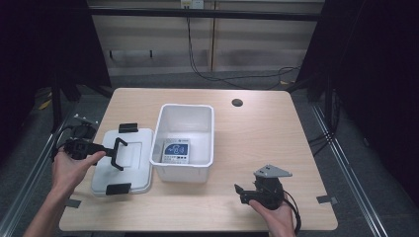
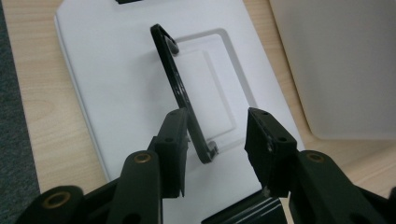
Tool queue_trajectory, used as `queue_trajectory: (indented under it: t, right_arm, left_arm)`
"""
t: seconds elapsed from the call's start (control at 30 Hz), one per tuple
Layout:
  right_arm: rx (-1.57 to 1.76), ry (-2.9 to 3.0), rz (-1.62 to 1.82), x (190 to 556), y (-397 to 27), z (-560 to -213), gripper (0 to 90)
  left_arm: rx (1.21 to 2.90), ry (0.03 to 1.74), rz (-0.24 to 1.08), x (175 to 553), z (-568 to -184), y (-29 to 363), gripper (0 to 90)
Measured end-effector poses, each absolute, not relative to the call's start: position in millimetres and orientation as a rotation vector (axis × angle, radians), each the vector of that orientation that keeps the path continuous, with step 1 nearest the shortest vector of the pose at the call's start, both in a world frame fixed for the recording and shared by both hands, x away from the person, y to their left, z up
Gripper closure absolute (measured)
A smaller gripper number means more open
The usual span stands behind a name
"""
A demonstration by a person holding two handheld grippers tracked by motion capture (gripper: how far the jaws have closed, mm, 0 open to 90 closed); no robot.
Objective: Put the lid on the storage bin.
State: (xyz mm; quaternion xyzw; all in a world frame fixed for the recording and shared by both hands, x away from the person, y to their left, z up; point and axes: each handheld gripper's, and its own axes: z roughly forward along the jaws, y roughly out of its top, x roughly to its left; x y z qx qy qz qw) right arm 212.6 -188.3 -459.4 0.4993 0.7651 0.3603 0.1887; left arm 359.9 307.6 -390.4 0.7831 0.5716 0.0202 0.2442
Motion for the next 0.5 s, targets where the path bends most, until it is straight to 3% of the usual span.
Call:
queue_trajectory:
  t: [0.5]
  right_arm:
    - [1.411, 2.193, 1.027, 213, -185, -462, 18.1]
  left_arm:
    - [2.198, 1.797, -0.01, 399, -405, 296, 65.3]
